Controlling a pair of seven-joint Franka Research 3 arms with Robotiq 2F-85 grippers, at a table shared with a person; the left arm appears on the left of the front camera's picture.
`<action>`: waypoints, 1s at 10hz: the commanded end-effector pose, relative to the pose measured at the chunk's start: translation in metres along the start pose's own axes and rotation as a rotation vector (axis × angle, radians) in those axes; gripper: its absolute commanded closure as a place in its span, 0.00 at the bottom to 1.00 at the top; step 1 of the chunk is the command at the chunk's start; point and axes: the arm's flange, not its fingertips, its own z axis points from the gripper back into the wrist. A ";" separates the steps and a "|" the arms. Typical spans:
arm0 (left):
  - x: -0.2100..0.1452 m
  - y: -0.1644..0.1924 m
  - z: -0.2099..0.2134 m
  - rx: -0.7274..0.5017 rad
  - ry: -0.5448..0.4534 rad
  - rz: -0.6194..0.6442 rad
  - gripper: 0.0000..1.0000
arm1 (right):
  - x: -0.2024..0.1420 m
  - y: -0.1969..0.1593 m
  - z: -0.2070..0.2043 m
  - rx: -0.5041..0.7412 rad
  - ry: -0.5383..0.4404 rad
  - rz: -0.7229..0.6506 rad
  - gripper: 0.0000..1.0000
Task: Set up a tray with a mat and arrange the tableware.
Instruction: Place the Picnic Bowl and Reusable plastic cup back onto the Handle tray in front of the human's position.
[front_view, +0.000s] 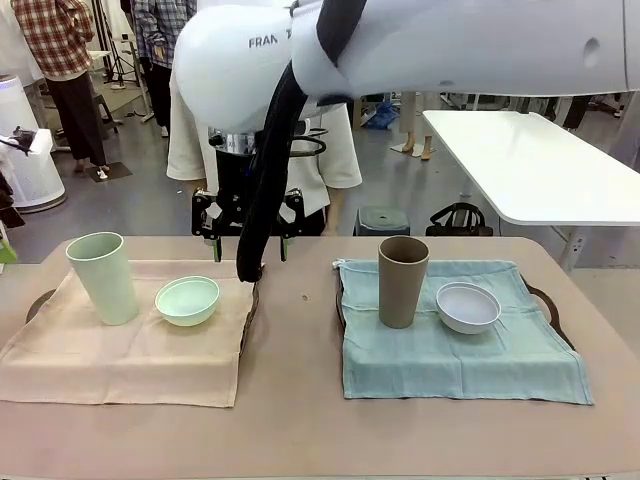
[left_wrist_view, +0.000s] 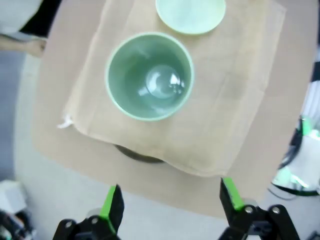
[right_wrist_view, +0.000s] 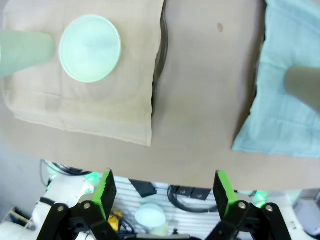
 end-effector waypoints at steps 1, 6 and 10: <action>0.019 -0.002 0.027 -0.176 0.018 0.106 0.00 | -0.018 -0.011 0.012 -0.007 -0.001 -0.042 0.00; 0.030 0.016 0.039 -0.157 0.023 0.403 0.00 | -0.020 -0.016 0.021 -0.032 -0.028 -0.084 0.00; 0.026 0.012 0.049 -0.274 -0.026 0.325 0.00 | -0.019 -0.011 0.031 -0.014 -0.023 -0.057 0.00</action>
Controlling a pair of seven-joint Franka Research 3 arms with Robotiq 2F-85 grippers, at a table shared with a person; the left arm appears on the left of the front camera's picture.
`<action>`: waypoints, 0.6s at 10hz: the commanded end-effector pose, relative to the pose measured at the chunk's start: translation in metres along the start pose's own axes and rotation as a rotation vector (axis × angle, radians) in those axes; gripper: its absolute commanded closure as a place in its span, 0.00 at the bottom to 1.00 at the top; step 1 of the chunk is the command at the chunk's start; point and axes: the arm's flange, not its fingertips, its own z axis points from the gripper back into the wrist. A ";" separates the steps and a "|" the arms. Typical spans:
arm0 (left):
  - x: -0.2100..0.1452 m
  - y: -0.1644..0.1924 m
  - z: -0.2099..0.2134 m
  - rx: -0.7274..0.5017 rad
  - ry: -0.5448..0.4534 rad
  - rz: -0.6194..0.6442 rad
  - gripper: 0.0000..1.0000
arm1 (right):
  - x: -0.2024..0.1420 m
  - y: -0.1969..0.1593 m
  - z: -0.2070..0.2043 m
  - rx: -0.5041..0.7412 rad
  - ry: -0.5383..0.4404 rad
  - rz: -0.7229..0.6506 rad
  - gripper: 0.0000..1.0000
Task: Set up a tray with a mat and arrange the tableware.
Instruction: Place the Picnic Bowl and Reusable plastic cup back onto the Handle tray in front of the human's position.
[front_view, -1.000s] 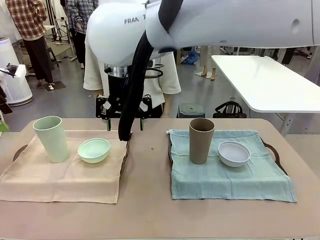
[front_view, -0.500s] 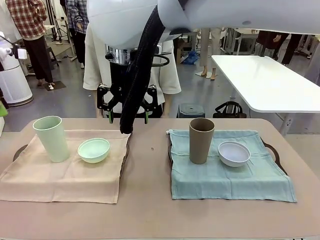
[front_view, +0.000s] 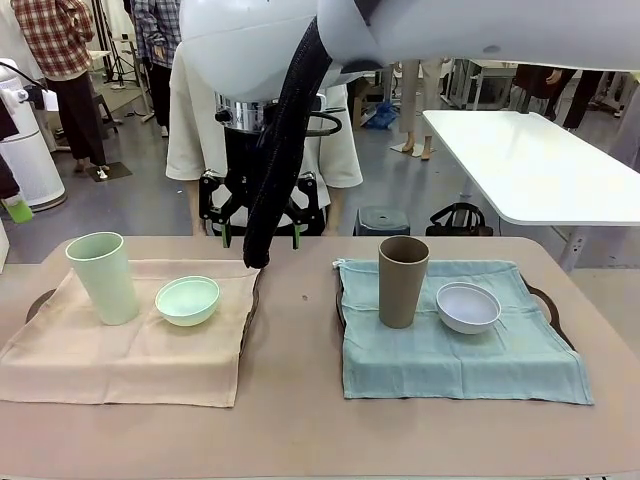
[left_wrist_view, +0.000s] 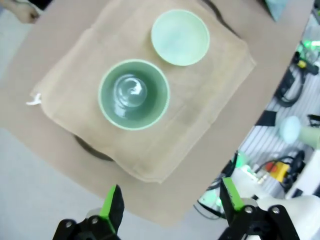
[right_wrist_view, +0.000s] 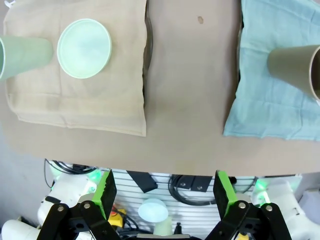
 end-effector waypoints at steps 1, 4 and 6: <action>-0.002 -0.003 0.005 -0.038 0.000 -0.027 0.00 | -0.001 0.000 0.001 -0.002 -0.001 0.000 0.00; -0.002 -0.003 0.005 -0.038 0.000 -0.027 0.00 | -0.001 0.000 0.001 -0.002 -0.001 0.000 0.00; -0.002 -0.003 0.005 -0.038 0.000 -0.027 0.00 | -0.001 0.000 0.001 -0.002 -0.001 0.000 0.00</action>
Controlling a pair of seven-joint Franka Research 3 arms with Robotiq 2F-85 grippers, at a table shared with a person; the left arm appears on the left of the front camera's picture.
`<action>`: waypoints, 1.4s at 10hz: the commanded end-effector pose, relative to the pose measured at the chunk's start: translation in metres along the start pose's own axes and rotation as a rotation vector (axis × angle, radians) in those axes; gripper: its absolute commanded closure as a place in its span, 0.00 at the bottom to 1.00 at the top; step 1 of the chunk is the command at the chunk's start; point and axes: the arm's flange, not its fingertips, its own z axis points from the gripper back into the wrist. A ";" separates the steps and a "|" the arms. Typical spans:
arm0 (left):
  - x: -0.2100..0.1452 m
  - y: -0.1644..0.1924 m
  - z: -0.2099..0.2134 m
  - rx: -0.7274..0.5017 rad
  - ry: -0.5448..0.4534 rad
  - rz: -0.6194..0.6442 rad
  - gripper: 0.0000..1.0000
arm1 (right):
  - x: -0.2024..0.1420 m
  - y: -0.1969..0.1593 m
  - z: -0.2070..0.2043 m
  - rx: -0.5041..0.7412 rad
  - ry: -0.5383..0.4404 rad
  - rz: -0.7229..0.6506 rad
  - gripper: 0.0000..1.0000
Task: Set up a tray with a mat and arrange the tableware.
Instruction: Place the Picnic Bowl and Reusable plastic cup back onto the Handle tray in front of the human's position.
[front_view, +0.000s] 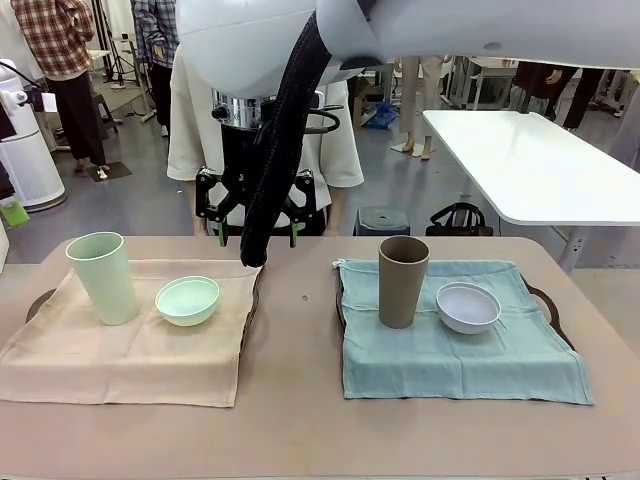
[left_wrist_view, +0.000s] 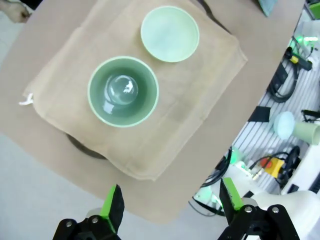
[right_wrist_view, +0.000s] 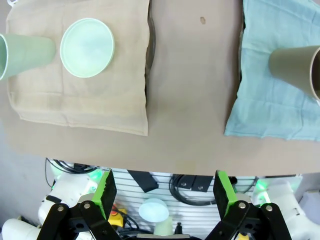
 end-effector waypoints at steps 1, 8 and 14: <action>0.000 0.000 0.003 -0.012 -0.011 -0.020 0.00 | -0.001 -0.001 -0.001 -0.005 0.001 -0.002 0.00; -0.007 -0.022 0.007 0.250 -0.010 0.361 0.00 | 0.014 -0.068 -0.003 0.120 0.007 -0.072 0.00; -0.031 -0.020 0.009 0.113 -0.060 0.487 0.00 | 0.004 -0.214 0.032 0.195 -0.042 -0.127 0.00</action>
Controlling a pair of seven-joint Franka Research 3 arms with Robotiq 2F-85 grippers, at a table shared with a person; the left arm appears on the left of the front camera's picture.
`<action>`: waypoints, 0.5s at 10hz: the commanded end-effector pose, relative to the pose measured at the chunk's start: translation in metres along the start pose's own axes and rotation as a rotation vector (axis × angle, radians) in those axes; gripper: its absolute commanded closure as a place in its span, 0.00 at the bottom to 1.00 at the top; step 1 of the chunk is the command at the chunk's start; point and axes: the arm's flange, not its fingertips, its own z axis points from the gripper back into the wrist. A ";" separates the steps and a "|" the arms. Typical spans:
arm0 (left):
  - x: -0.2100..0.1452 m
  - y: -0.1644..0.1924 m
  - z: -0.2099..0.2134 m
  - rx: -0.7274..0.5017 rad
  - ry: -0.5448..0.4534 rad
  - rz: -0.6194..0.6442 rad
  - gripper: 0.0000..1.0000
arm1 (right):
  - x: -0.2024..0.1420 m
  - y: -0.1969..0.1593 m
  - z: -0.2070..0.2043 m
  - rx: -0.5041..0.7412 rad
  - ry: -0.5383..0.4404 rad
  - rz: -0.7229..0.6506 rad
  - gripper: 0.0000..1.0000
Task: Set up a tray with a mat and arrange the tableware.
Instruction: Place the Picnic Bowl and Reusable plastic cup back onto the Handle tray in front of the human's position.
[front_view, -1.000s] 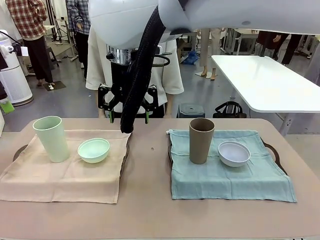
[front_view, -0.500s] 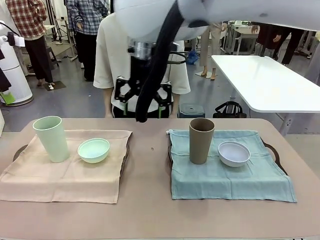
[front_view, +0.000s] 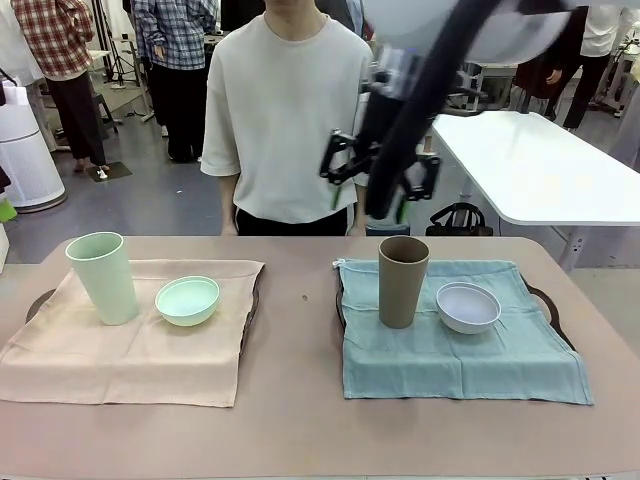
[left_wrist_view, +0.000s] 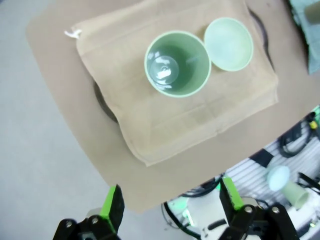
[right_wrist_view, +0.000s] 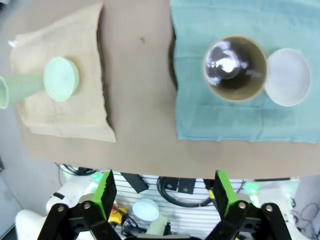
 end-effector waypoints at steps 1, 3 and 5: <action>0.002 -0.006 -0.003 -0.016 0.003 0.037 0.00 | -0.006 -0.038 0.001 0.026 -0.019 -0.026 0.00; 0.000 0.000 0.000 0.000 0.000 0.000 0.00 | 0.000 0.000 0.000 0.000 0.000 0.000 0.00; 0.000 0.000 0.000 0.000 0.000 0.000 0.00 | 0.000 0.000 0.000 0.000 0.000 0.000 0.00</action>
